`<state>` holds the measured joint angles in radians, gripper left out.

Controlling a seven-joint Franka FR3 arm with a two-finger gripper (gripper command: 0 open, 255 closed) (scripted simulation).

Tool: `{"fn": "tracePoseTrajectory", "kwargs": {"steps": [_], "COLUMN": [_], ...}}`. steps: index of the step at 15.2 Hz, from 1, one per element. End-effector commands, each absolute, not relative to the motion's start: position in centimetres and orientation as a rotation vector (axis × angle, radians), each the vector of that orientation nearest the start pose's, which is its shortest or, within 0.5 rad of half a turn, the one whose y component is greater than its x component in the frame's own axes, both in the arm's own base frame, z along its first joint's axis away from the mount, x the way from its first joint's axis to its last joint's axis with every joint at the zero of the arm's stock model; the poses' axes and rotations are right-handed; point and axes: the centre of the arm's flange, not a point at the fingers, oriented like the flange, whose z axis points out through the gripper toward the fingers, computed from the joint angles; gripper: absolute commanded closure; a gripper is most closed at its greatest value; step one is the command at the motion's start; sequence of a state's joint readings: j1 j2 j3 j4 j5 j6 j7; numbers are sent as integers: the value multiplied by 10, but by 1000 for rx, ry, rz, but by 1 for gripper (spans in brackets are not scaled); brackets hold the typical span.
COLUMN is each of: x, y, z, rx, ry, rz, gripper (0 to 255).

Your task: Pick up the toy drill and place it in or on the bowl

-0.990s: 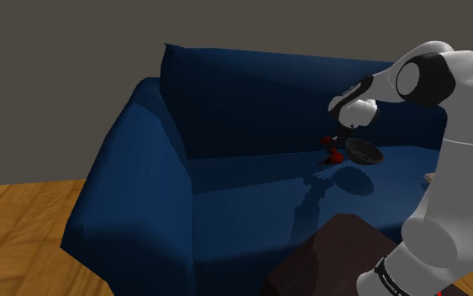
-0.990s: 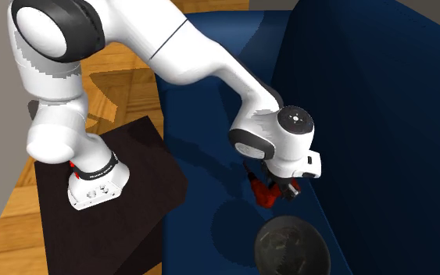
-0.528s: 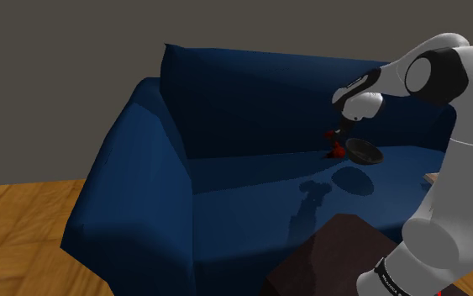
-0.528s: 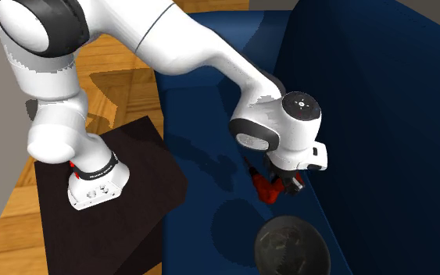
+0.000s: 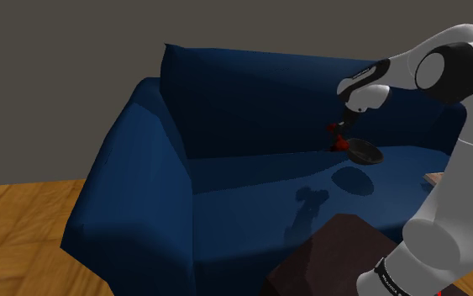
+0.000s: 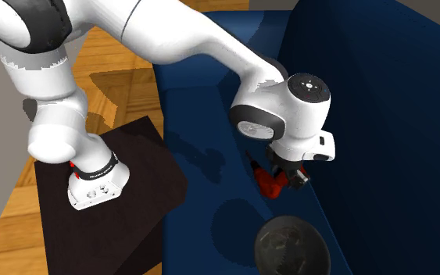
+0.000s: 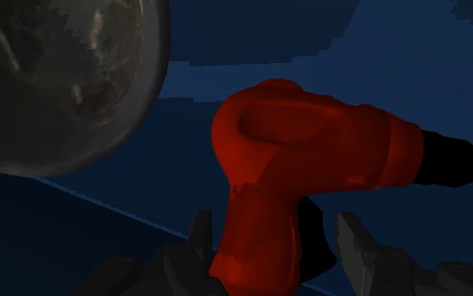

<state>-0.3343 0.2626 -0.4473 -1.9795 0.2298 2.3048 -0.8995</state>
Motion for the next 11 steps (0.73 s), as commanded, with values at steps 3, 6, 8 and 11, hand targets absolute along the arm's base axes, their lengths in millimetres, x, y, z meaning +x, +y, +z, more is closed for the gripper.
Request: {"fn": "tracePoseTrajectory", "kwargs": {"steps": [3,6,8,11], "x": [443,443,443,433], "y": [-417,-417,-417,-455], "z": [378,394,404,405], "rx": [-3163,-3163,-3163,-3163], "ry": [16,16,16,16], "rz": [-177,-177,-177,-177], "gripper": [255,255,255,255]}}
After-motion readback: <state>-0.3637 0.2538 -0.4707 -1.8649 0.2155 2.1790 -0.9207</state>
